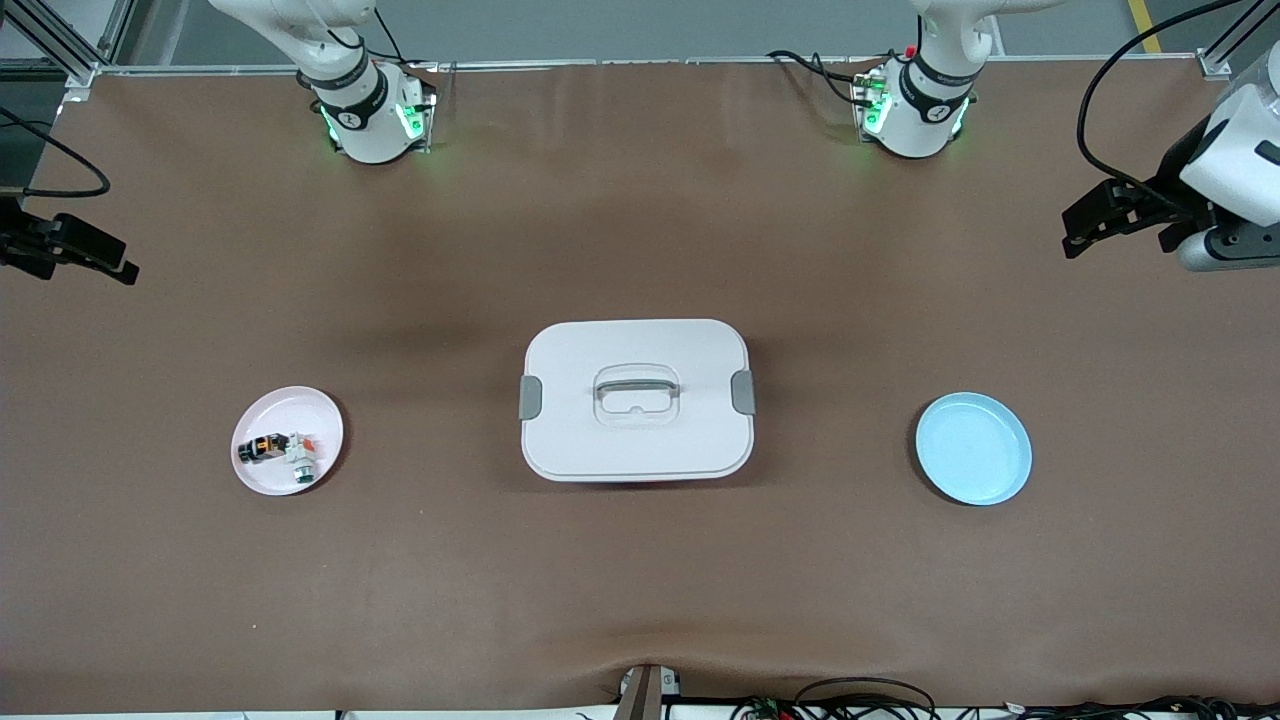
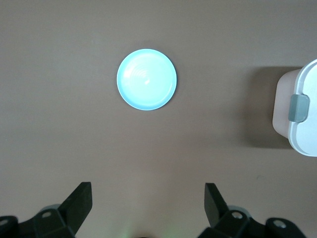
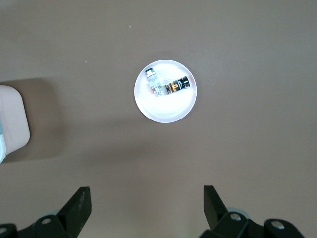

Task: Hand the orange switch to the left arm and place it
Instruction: 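Move the right gripper down over the pink plate of switches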

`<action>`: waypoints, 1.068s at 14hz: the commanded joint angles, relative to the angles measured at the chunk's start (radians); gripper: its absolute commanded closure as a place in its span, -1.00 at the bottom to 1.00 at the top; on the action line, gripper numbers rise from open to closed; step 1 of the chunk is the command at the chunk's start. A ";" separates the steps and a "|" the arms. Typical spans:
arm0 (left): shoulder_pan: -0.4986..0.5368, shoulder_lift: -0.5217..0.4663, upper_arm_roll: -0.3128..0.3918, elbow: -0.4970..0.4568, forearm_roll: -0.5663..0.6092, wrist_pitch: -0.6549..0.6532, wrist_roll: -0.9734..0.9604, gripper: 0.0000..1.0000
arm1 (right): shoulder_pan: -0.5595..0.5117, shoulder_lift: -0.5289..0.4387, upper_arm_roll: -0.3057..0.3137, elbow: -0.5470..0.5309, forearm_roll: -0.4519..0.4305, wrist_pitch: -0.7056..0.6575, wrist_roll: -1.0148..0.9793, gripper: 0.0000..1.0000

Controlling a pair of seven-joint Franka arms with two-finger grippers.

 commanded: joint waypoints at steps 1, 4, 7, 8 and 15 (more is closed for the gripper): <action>0.005 -0.013 -0.001 0.003 -0.020 -0.017 0.025 -1.00 | -0.002 -0.018 -0.004 -0.002 0.013 -0.008 -0.028 -1.00; 0.004 -0.013 -0.001 0.003 -0.018 -0.017 0.025 -1.00 | -0.002 -0.019 -0.007 -0.002 0.013 -0.012 -0.028 -1.00; 0.004 -0.007 0.003 0.005 -0.013 -0.017 0.022 -1.00 | -0.004 -0.012 -0.008 -0.016 0.013 -0.006 -0.028 -1.00; 0.004 -0.005 0.003 0.006 -0.010 -0.017 0.021 -1.00 | -0.004 -0.012 -0.009 -0.033 0.013 0.005 -0.031 -1.00; -0.001 0.001 -0.008 0.011 -0.004 -0.019 0.014 -1.00 | -0.022 0.000 -0.009 -0.269 0.013 0.274 -0.114 -1.00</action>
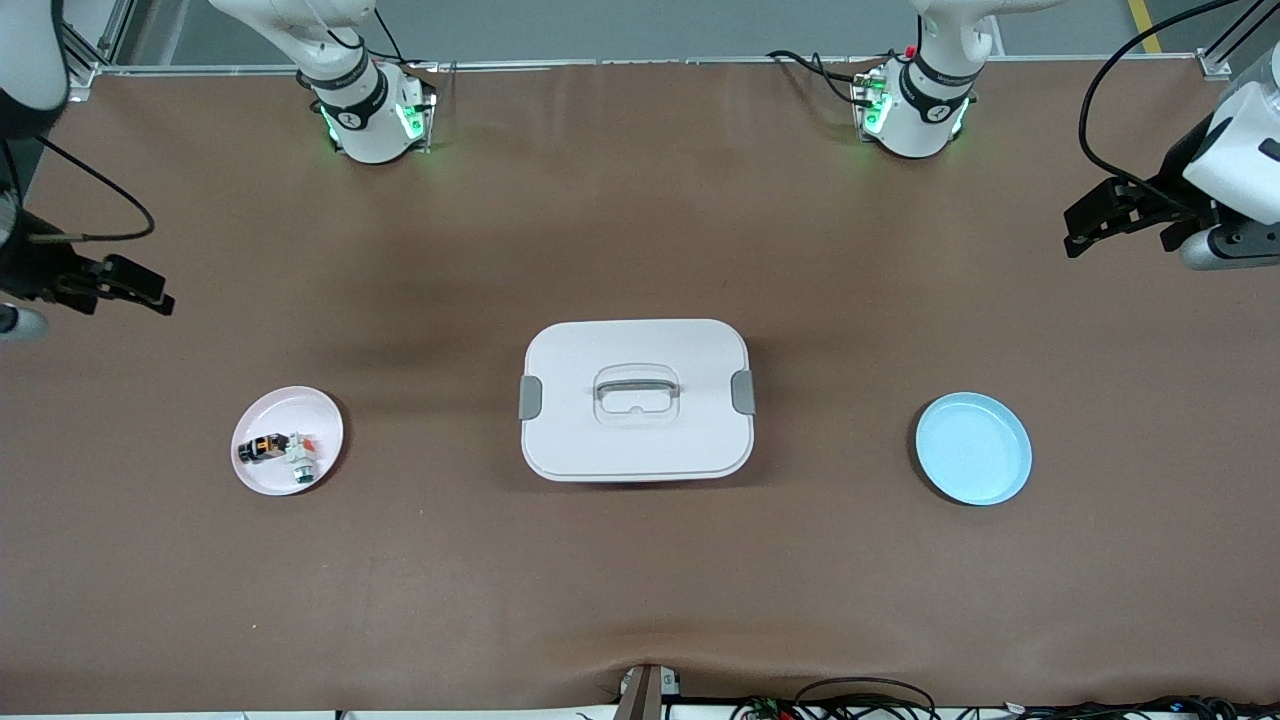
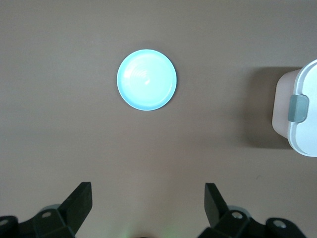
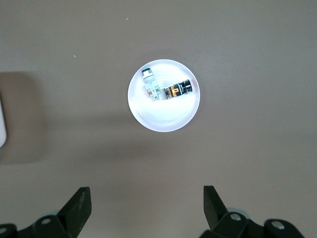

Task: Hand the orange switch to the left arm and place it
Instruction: 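Move the right gripper down over the pink plate of switches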

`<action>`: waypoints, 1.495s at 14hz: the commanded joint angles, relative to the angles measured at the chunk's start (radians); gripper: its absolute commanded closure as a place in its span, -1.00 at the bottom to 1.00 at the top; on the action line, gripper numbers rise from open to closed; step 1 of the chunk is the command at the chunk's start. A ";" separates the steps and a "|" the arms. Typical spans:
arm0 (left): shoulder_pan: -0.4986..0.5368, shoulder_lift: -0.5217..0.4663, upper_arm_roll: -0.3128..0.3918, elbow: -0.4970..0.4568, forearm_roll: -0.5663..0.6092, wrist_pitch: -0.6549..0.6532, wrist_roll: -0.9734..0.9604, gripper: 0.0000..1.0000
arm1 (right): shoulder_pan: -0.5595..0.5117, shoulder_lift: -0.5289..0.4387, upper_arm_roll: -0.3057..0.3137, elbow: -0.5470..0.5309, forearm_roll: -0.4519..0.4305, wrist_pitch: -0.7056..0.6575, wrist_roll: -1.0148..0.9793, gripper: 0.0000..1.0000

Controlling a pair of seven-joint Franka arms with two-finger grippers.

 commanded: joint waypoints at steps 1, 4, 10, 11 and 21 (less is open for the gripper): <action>-0.001 0.000 -0.007 -0.003 -0.004 -0.023 0.008 -1.00 | -0.022 0.002 0.001 -0.086 0.013 0.108 -0.067 -1.00; -0.001 0.011 -0.007 -0.014 -0.004 -0.023 0.007 -1.00 | -0.045 0.049 0.003 -0.148 0.013 0.220 -0.127 -1.00; 0.001 0.026 -0.005 -0.015 -0.003 -0.014 0.005 -1.00 | -0.069 0.207 0.003 -0.146 0.013 0.349 -0.201 -1.00; 0.001 0.029 -0.007 -0.015 -0.003 -0.012 0.007 -1.00 | -0.069 0.239 0.003 -0.146 0.013 0.387 -0.201 -1.00; 0.005 0.031 -0.005 -0.015 -0.003 -0.014 0.007 -1.00 | -0.068 0.442 0.003 -0.111 0.012 0.601 -0.238 -1.00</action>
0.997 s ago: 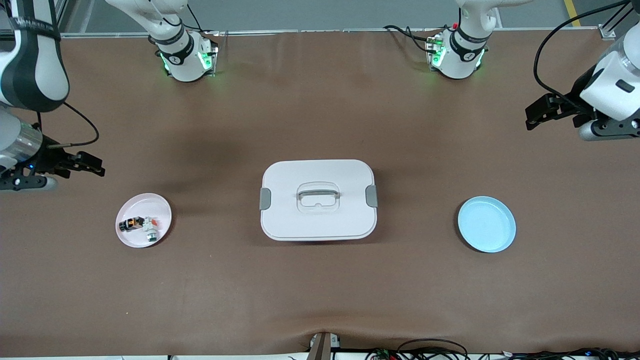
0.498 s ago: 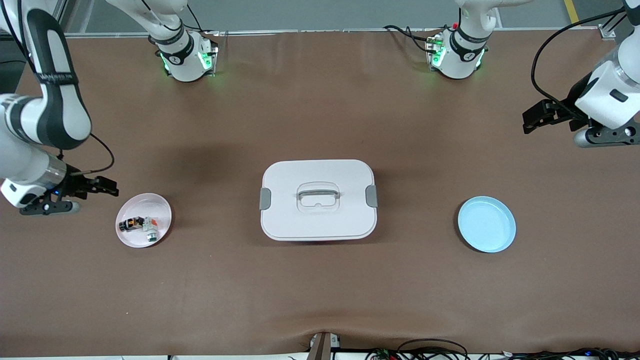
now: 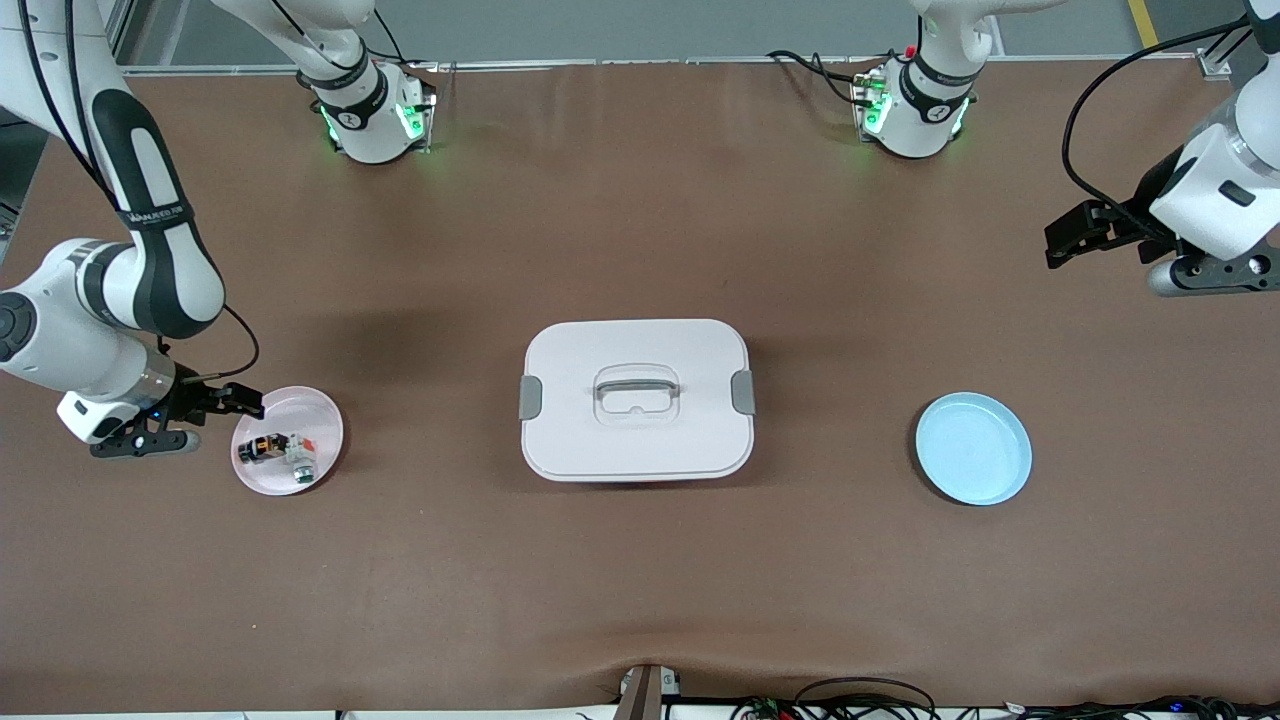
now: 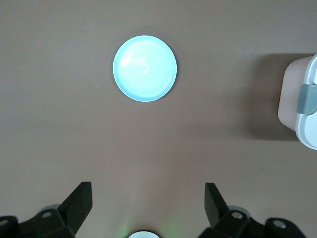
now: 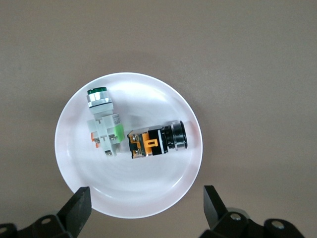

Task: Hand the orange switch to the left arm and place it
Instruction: 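Lower the right gripper and grasp the black-and-orange switch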

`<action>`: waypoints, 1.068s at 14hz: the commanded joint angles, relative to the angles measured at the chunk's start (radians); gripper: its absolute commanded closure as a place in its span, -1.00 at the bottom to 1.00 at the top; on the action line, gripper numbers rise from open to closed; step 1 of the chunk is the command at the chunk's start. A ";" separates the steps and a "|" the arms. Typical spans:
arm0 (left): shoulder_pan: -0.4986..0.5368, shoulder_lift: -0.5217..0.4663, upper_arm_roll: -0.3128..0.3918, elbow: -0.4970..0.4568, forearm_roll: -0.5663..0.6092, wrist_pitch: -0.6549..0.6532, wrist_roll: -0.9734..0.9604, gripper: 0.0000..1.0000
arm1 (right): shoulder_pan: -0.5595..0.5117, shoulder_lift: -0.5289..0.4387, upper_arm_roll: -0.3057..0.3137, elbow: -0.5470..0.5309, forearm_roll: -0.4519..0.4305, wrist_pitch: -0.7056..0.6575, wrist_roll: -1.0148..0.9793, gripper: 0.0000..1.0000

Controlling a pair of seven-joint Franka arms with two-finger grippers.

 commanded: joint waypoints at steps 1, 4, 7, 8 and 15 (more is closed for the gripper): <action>0.005 -0.002 -0.002 0.004 -0.003 -0.003 0.007 -1.00 | -0.015 0.054 0.008 0.050 0.010 0.011 -0.031 -1.00; 0.006 -0.003 -0.003 0.004 -0.003 -0.003 0.007 -1.00 | -0.018 0.098 0.006 0.078 0.002 0.028 -0.041 -1.00; 0.008 -0.002 -0.002 0.004 -0.003 -0.003 0.007 -1.00 | -0.019 0.152 0.006 0.119 0.001 0.045 -0.047 -1.00; 0.008 -0.002 -0.003 0.004 -0.003 -0.003 0.007 -1.00 | -0.019 0.164 0.006 0.132 0.001 0.047 -0.047 -1.00; 0.006 0.006 -0.002 0.006 -0.003 -0.003 0.007 -1.00 | -0.013 0.209 0.006 0.140 0.002 0.108 -0.045 -1.00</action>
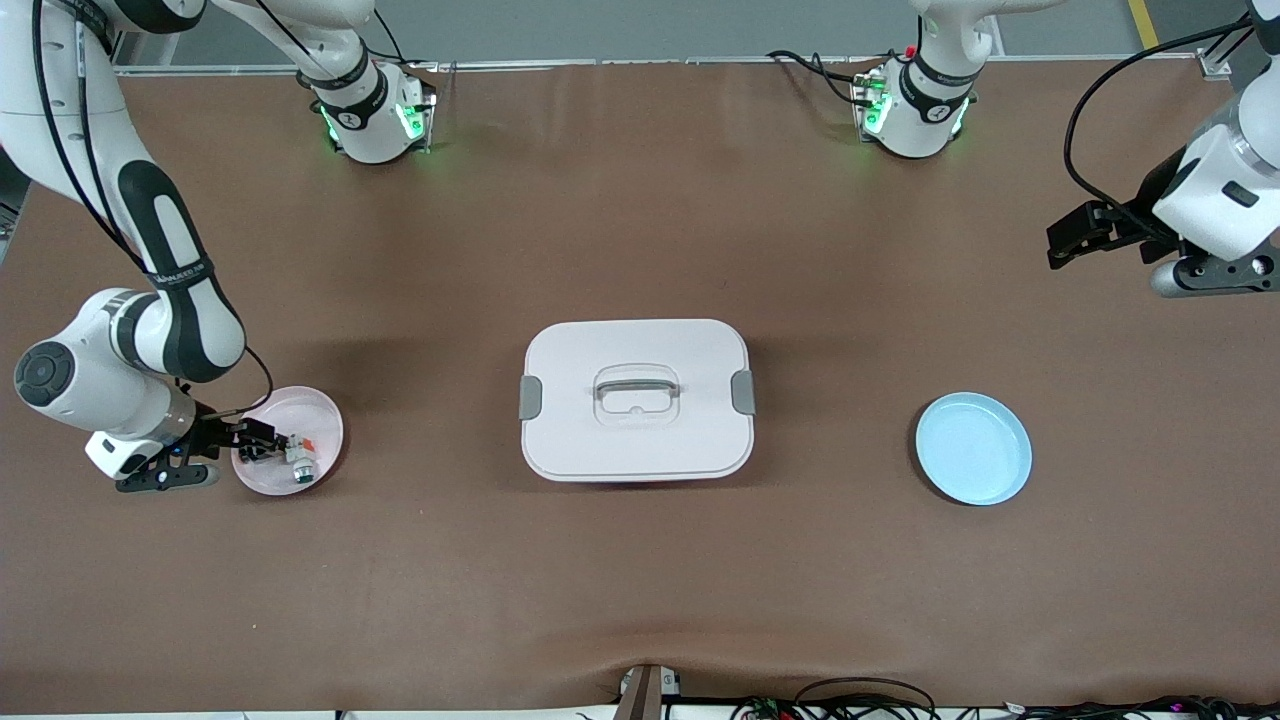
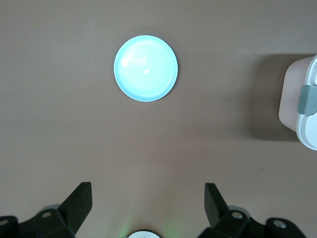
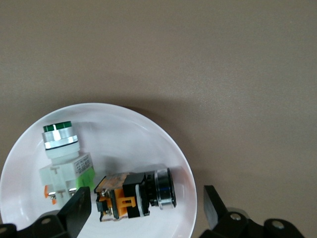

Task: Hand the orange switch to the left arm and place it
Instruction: 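Lower the right gripper and grasp the black-and-orange switch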

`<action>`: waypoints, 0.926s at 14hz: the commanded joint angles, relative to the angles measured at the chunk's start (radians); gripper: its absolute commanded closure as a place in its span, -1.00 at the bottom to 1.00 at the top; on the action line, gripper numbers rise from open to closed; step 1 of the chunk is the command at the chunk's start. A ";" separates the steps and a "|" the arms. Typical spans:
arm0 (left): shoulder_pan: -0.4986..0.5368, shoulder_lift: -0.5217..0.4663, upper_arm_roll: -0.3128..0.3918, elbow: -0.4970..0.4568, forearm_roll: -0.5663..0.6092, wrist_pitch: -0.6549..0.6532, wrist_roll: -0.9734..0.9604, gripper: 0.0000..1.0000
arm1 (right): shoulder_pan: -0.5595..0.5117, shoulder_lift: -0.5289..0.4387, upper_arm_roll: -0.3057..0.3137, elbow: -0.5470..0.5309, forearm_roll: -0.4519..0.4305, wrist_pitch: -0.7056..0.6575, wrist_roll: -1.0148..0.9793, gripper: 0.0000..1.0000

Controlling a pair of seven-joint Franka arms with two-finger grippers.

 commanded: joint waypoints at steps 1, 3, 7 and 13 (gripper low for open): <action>0.003 0.005 -0.002 0.004 -0.003 -0.001 0.007 -1.00 | -0.008 0.023 0.009 0.015 0.003 0.014 -0.016 -1.00; 0.005 0.005 -0.002 0.006 -0.003 -0.001 0.007 -1.00 | -0.006 0.026 0.011 0.009 0.003 0.014 -0.015 -1.00; 0.005 0.005 -0.002 0.004 -0.003 -0.001 0.007 -1.00 | -0.006 0.028 0.009 -0.007 0.003 0.034 -0.015 -1.00; 0.006 0.005 -0.002 0.004 -0.003 -0.001 0.007 -1.00 | -0.005 0.030 0.009 -0.014 0.003 0.035 -0.015 -1.00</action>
